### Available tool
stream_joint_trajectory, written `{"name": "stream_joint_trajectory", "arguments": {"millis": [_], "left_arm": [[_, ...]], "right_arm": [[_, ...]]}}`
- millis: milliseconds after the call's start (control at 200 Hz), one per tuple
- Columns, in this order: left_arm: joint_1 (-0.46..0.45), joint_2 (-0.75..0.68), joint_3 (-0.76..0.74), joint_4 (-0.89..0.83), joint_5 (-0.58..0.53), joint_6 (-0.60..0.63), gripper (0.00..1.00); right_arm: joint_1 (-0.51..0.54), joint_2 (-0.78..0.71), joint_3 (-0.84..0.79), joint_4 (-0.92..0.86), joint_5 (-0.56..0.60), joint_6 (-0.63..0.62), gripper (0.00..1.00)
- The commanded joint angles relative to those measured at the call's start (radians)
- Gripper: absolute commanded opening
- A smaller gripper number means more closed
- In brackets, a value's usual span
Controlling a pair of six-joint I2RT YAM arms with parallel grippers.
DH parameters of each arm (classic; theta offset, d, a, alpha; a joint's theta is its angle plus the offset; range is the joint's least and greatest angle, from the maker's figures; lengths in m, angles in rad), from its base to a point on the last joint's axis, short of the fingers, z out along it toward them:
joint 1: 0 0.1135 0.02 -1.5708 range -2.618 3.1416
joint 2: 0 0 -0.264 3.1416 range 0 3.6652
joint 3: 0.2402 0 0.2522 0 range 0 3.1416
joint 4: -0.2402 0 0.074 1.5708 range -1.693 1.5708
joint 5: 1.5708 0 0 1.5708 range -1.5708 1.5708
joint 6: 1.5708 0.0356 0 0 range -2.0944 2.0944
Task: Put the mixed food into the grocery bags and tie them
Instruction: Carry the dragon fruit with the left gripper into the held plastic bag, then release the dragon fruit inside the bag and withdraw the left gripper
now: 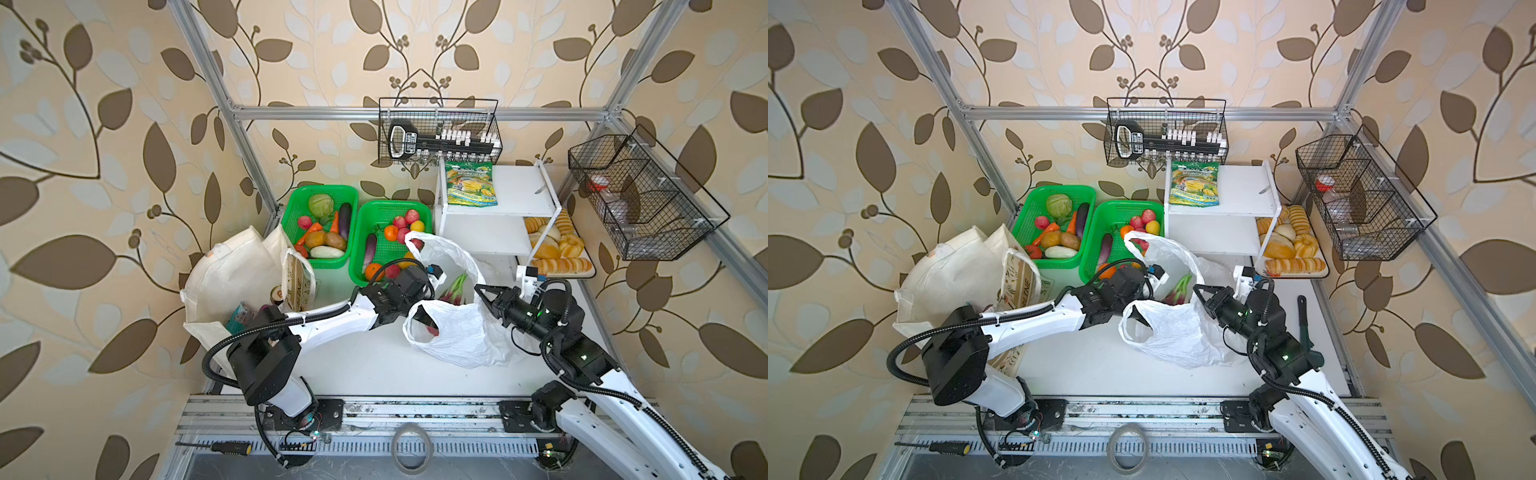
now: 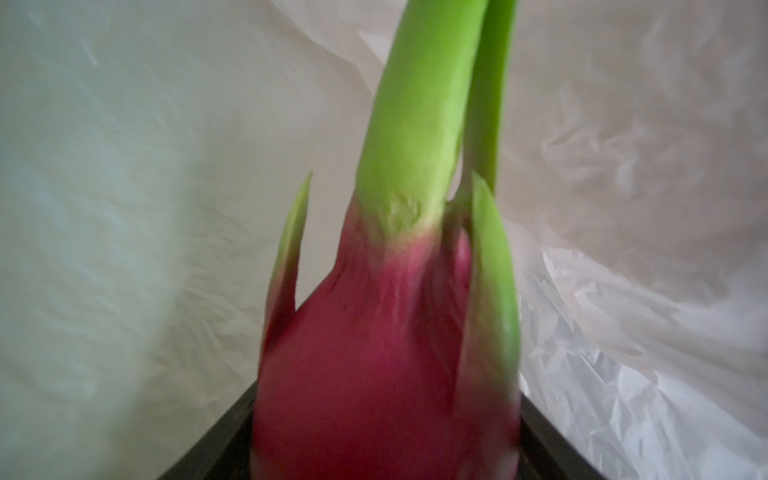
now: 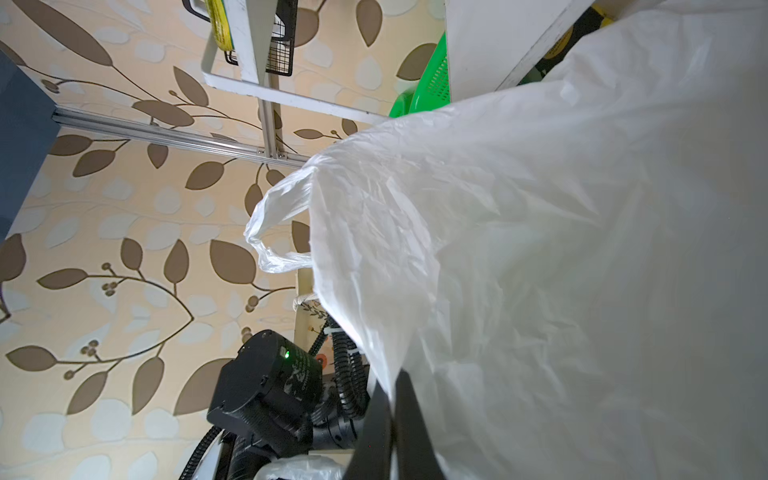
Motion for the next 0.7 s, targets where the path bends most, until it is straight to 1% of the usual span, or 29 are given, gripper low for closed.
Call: {"name": "stream_joint_trajectory", "arguments": {"millis": [0, 85, 195, 265, 270, 280, 310, 445, 510, 615, 695], "left_arm": [[-0.009, 0.015, 0.076, -0.056, -0.053, -0.105, 0.71], [-0.012, 0.034, 0.099, -0.069, -0.043, -0.148, 0.74], [-0.012, 0.048, 0.115, -0.063, 0.000, -0.189, 0.80], [-0.012, 0.037, 0.116, -0.047, 0.017, -0.195, 0.89], [-0.012, 0.035, 0.116, -0.046, 0.017, -0.195, 0.92], [-0.012, 0.033, 0.114, -0.043, 0.018, -0.194, 0.95], [-0.012, 0.023, 0.112, -0.037, 0.019, -0.190, 0.99], [-0.012, -0.008, 0.122, -0.058, 0.020, -0.154, 0.99], [-0.012, -0.015, 0.133, -0.074, 0.038, -0.141, 0.99], [-0.012, -0.042, 0.134, -0.078, 0.042, -0.135, 0.99], [-0.012, -0.082, 0.116, -0.068, 0.031, -0.123, 0.99]], "right_arm": [[-0.004, -0.036, -0.017, 0.034, 0.029, 0.044, 0.00], [-0.003, -0.061, -0.029, 0.037, 0.054, 0.054, 0.00], [-0.003, -0.074, -0.043, 0.044, 0.062, 0.062, 0.00], [-0.005, -0.078, -0.048, 0.045, 0.059, 0.063, 0.00], [-0.005, -0.078, -0.049, 0.045, 0.059, 0.063, 0.00], [-0.005, -0.077, -0.050, 0.045, 0.059, 0.062, 0.00], [-0.005, -0.078, -0.055, 0.044, 0.059, 0.064, 0.00], [-0.008, -0.091, -0.073, 0.045, 0.071, 0.079, 0.00], [-0.011, -0.098, -0.083, 0.044, 0.082, 0.090, 0.00], [-0.020, -0.110, -0.097, 0.042, 0.093, 0.095, 0.00], [-0.030, -0.117, -0.104, -0.002, 0.111, 0.087, 0.00]]}}
